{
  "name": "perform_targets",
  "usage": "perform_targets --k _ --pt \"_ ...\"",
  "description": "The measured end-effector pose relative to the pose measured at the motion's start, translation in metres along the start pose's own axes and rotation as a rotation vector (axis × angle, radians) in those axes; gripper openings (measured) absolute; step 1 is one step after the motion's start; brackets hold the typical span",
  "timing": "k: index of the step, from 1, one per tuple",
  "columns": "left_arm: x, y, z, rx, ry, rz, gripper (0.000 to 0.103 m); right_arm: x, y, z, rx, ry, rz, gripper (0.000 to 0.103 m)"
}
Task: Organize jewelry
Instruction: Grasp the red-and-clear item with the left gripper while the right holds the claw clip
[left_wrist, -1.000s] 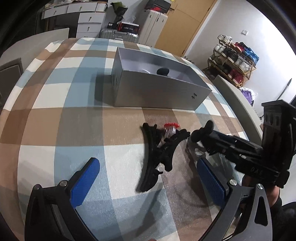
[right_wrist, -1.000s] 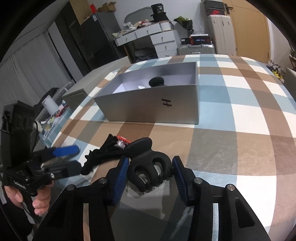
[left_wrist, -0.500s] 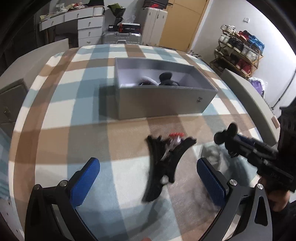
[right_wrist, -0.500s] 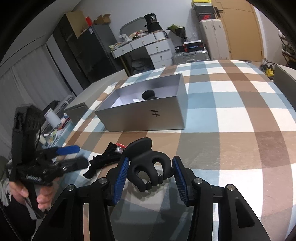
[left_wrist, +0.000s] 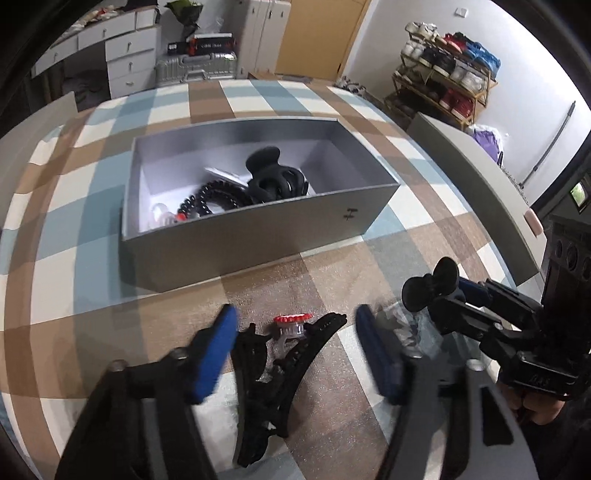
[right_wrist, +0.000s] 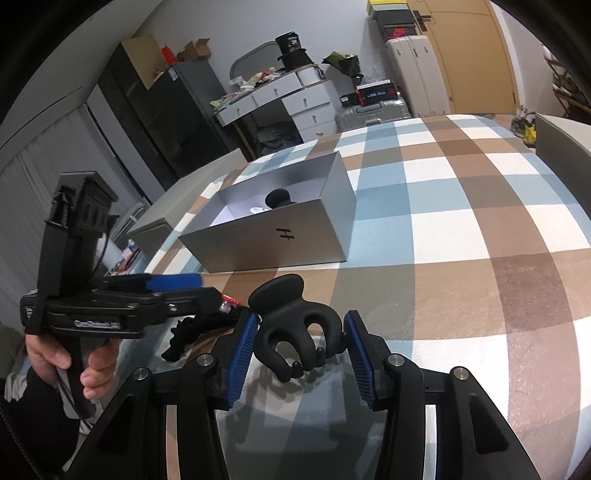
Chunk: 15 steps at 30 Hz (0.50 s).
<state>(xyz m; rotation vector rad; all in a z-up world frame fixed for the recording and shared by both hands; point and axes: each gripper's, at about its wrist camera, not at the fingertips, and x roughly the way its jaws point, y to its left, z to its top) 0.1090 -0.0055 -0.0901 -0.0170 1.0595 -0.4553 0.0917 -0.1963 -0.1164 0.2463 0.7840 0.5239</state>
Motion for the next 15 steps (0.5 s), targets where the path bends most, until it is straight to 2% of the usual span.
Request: perform_targets --k 5,10,13,15 --pt "0.0029 -0.0021 0.0011 0.000 0.028 0.010 0.037 0.0019 -0.0029 0.0005 0.004 0.002 0.017 0.047" --pt "0.0035 -0.0041 0.0016 0.006 0.034 0.030 0.031 0.0027 -0.0058 0.0008 0.014 0.004 0.027 0.047" --pt "0.0041 -0.0074 0.0010 0.021 0.042 0.041 0.020 0.0021 -0.0059 0.0004 0.015 0.004 0.031 0.047" --pt "0.0046 -0.0096 0.0005 0.031 0.047 0.039 0.019 0.0022 -0.0054 0.0003 0.014 0.004 0.032 0.047"
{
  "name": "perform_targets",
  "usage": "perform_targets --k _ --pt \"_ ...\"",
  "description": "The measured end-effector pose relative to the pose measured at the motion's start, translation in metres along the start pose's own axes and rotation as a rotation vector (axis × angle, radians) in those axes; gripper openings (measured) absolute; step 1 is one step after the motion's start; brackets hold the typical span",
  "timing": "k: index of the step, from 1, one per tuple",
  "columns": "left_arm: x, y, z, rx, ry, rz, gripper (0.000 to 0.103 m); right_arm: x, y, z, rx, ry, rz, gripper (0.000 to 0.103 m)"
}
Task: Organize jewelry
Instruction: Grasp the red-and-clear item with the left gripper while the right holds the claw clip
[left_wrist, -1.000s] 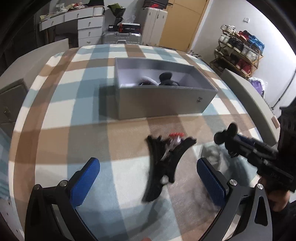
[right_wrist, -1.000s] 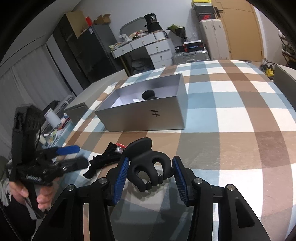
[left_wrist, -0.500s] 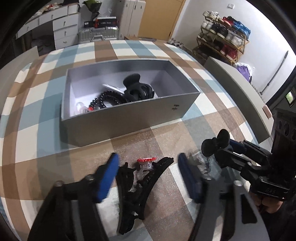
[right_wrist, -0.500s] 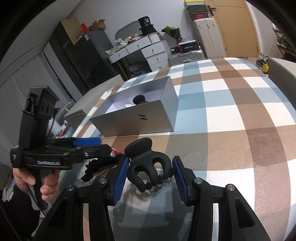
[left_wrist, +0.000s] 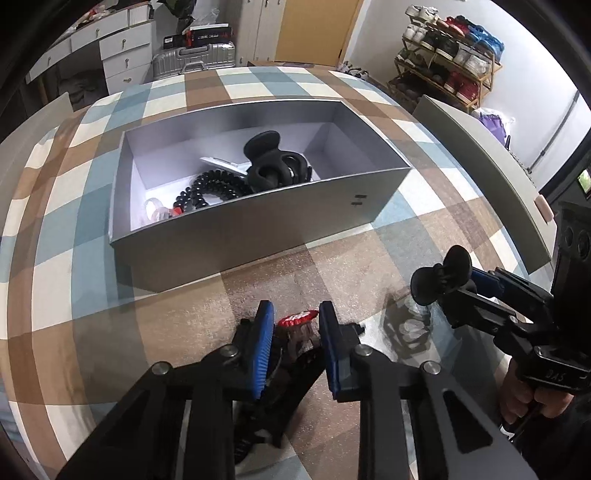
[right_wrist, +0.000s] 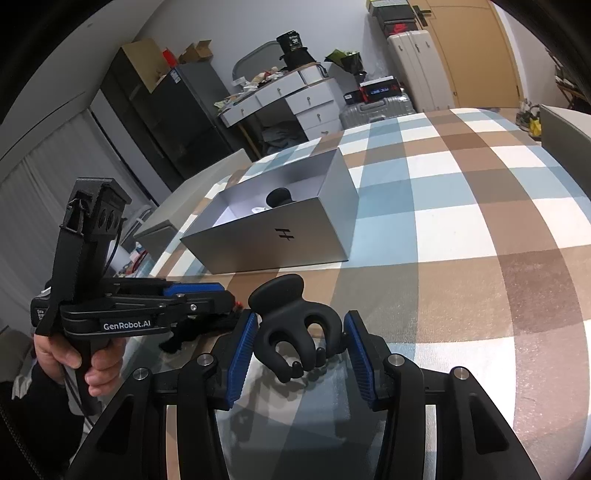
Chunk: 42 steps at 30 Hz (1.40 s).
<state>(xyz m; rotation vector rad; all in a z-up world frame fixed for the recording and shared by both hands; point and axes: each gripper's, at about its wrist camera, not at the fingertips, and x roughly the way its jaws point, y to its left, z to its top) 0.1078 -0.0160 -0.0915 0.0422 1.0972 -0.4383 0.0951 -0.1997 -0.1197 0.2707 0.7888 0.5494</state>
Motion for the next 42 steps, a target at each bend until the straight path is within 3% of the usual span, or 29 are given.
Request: perform_targets --k 13,21,27,42 --pt "-0.005 -0.005 0.000 0.037 -0.013 0.044 0.005 -0.003 0.000 -0.001 0.006 -0.014 0.004 0.047" --pt "-0.005 -0.012 -0.002 0.055 -0.008 0.003 0.005 -0.003 -0.002 -0.001 0.014 -0.014 0.011 0.047" --pt "0.008 -0.012 0.001 0.049 0.044 0.018 0.017 -0.004 -0.004 -0.001 0.021 -0.018 0.019 0.047" --pt "0.007 -0.028 0.001 0.131 0.019 0.062 0.016 -0.005 -0.003 -0.002 0.026 -0.018 0.018 0.048"
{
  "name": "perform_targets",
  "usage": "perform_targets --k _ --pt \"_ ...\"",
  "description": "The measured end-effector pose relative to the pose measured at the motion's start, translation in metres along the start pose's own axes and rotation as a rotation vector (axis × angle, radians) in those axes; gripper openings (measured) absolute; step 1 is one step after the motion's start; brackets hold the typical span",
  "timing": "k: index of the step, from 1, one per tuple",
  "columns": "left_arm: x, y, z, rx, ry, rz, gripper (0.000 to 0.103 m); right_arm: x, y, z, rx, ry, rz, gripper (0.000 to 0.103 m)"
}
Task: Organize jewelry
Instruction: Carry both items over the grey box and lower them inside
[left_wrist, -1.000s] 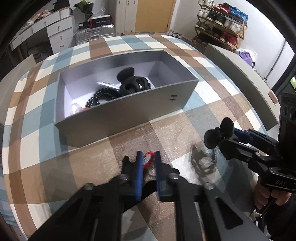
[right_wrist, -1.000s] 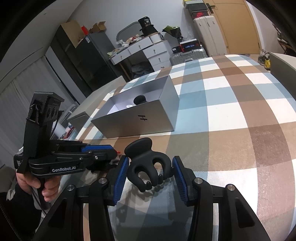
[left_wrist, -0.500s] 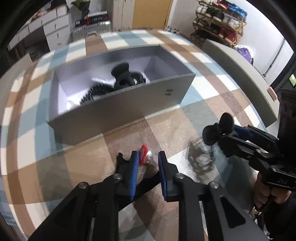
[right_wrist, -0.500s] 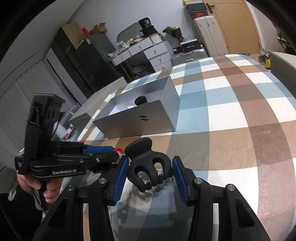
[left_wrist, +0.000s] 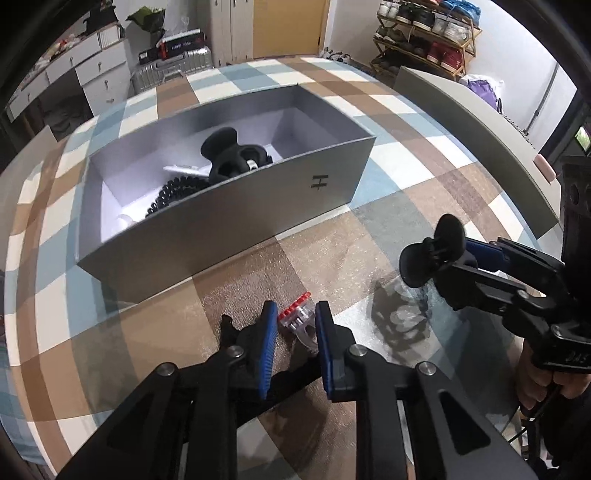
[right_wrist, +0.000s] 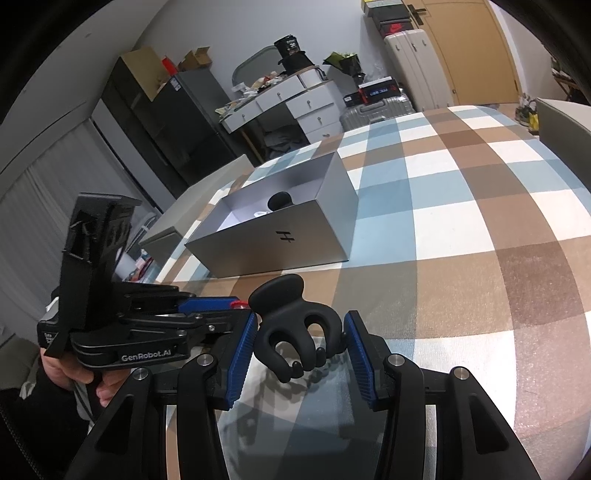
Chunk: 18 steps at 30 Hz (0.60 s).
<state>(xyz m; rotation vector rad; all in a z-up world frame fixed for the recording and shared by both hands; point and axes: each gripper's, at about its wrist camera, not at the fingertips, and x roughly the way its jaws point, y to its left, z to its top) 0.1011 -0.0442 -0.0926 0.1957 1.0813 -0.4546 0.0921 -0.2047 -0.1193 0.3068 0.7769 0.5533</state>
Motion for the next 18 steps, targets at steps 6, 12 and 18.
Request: perform_targets --k 6,12,18 --pt "-0.023 -0.007 0.000 0.024 -0.068 0.009 0.016 -0.004 0.005 0.001 -0.018 -0.001 0.004 0.047" --pt "-0.050 -0.005 0.014 0.032 -0.151 0.010 0.016 -0.015 0.017 0.017 -0.058 -0.052 0.021 0.047" --pt "-0.068 0.011 0.028 0.001 -0.233 0.019 0.016 -0.014 0.033 0.049 -0.109 -0.087 0.040 0.047"
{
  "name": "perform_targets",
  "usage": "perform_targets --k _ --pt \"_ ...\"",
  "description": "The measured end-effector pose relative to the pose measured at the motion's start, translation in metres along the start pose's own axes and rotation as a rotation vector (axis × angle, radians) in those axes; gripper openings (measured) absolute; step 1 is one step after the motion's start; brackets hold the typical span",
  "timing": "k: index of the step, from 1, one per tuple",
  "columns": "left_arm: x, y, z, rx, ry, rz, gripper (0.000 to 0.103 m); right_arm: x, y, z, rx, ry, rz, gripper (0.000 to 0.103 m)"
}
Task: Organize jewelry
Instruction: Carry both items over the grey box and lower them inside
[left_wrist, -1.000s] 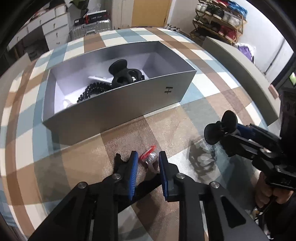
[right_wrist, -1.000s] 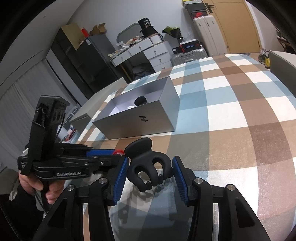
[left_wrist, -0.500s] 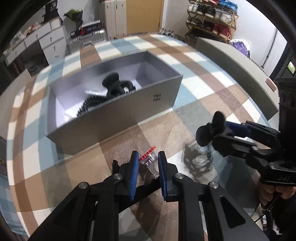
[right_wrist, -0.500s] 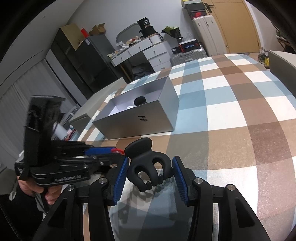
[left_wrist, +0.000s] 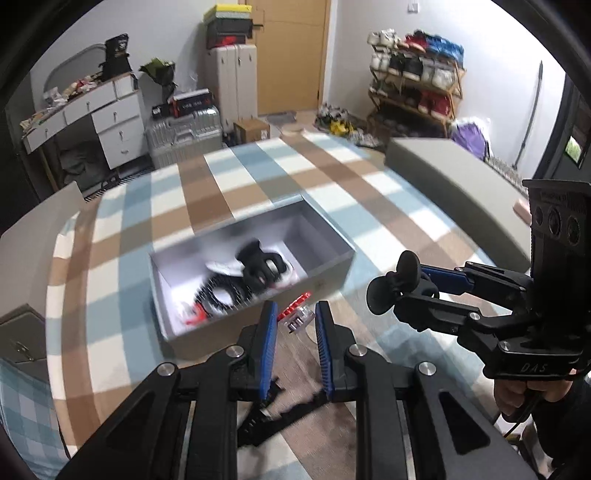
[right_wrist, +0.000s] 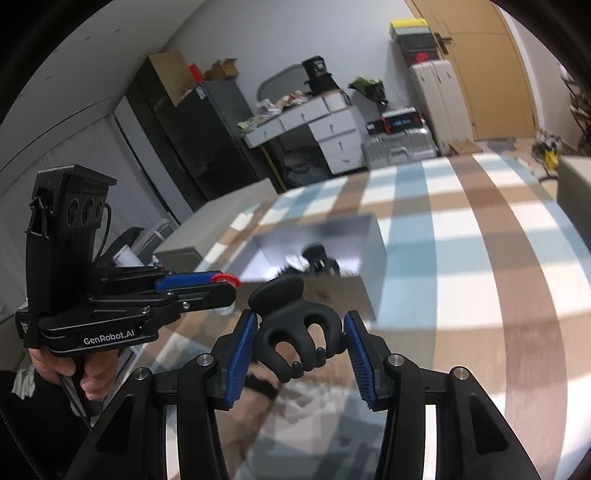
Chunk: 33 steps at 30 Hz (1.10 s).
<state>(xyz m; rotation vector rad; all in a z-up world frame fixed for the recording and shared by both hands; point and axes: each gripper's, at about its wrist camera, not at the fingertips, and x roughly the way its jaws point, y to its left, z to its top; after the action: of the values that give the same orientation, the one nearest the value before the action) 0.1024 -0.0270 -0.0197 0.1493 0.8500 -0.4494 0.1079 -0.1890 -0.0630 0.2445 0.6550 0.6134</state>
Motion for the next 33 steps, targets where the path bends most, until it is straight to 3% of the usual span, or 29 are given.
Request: perform_targets --k 15,23,33 --pt "0.018 0.057 0.029 -0.118 -0.059 -0.066 0.016 0.061 0.013 0.069 -0.097 -0.013 0.025 0.047" --pt "0.036 0.067 0.028 -0.161 -0.032 -0.152 0.016 0.087 0.002 0.070 -0.104 0.051 -0.009 0.047" --pt "0.050 0.065 0.028 -0.147 -0.007 -0.151 0.016 0.107 -0.011 0.066 -0.070 0.106 -0.041 0.048"
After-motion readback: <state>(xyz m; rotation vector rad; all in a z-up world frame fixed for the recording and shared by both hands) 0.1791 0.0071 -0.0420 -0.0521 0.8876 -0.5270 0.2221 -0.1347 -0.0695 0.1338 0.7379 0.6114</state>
